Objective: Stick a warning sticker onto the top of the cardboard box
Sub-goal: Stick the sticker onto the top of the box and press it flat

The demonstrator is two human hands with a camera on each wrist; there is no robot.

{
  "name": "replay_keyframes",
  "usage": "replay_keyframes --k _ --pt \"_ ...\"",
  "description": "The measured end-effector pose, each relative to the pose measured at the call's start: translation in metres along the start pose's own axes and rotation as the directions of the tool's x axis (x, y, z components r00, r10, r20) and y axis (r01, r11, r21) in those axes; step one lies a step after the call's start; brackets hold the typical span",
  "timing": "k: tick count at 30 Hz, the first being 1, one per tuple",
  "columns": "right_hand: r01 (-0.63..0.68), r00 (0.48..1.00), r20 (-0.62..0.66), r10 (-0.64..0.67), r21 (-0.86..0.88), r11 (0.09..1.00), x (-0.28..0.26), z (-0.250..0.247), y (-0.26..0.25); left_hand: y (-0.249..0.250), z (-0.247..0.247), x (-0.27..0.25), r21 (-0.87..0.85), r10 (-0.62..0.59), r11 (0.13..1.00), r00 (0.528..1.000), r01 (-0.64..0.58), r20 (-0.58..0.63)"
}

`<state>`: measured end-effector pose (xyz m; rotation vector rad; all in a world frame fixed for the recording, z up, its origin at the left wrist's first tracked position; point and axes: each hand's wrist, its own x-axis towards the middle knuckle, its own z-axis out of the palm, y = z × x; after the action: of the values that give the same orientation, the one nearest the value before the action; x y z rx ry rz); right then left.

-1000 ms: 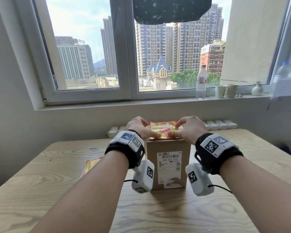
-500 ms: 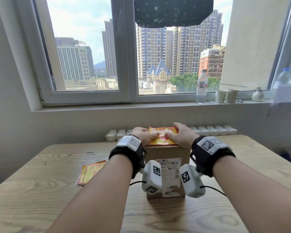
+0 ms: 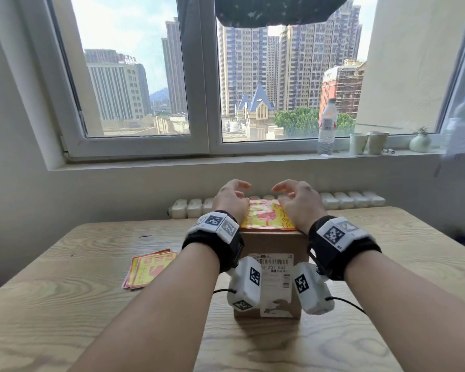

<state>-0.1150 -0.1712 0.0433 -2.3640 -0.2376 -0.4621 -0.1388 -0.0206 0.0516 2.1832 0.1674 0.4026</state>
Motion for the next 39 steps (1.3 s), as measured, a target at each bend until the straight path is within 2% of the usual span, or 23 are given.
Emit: replay_keyframes --k 2,5,9,11,13,15,19,22,25,27,30,33,37,39 --pt "0.038 0.999 0.027 -0.037 -0.039 0.999 -0.004 -0.003 -0.001 -0.001 0.001 -0.002 -0.019 0.078 0.997 0.996 -0.077 0.05" --pt "-0.012 0.998 0.057 0.016 -0.062 0.998 -0.007 -0.007 -0.001 -0.004 -0.001 -0.003 -0.03 0.059 0.998 0.994 -0.057 0.088" --pt "-0.054 0.997 0.044 0.058 -0.077 0.996 -0.008 -0.008 -0.003 -0.004 -0.006 -0.004 0.096 0.061 0.993 0.994 -0.07 0.089" --pt "-0.013 0.997 0.071 0.021 -0.113 0.993 -0.009 -0.009 -0.006 -0.001 -0.008 -0.006 0.201 0.096 0.972 0.989 -0.118 0.115" --pt "0.02 0.992 0.129 -0.004 -0.128 0.992 -0.01 -0.008 -0.008 0.001 -0.008 -0.007 0.234 0.105 0.962 0.983 -0.139 0.153" --pt "-0.021 0.988 0.148 0.041 -0.132 0.991 -0.01 -0.009 -0.006 -0.002 -0.008 -0.006 0.187 0.071 0.977 0.983 -0.104 0.172" --pt "-0.107 0.992 0.067 0.111 -0.068 0.992 -0.013 -0.013 0.001 -0.018 -0.011 -0.005 0.034 -0.004 0.999 0.998 0.002 0.065" --pt "-0.002 0.998 0.06 0.004 -0.037 0.999 -0.015 -0.011 -0.002 -0.021 -0.016 -0.006 -0.02 0.021 1.0 0.998 -0.02 0.061" --pt "0.068 0.985 0.161 -0.06 -0.042 0.997 -0.014 -0.01 -0.005 -0.013 -0.016 -0.008 0.034 0.087 0.995 0.988 -0.093 0.129" --pt "0.018 0.985 0.17 -0.007 -0.067 0.998 -0.013 -0.01 -0.003 -0.007 -0.013 -0.012 0.139 0.071 0.986 0.988 -0.09 0.136" --pt "-0.066 0.993 0.086 0.075 -0.101 0.993 -0.011 -0.007 0.002 -0.009 -0.011 -0.011 0.195 0.009 0.98 0.996 -0.027 0.092" --pt "-0.155 0.987 0.026 0.159 -0.102 0.983 -0.011 -0.009 0.004 -0.016 -0.01 -0.006 0.103 -0.06 0.993 0.996 0.053 0.065" --pt "-0.243 0.968 0.062 0.243 -0.008 0.97 -0.015 -0.013 0.008 -0.022 -0.015 -0.007 -0.071 -0.111 0.991 0.993 0.114 0.041" --pt "-0.268 0.962 0.071 0.264 0.055 0.962 -0.02 -0.016 0.009 -0.021 -0.019 -0.011 -0.09 -0.145 0.985 0.988 0.15 0.062"
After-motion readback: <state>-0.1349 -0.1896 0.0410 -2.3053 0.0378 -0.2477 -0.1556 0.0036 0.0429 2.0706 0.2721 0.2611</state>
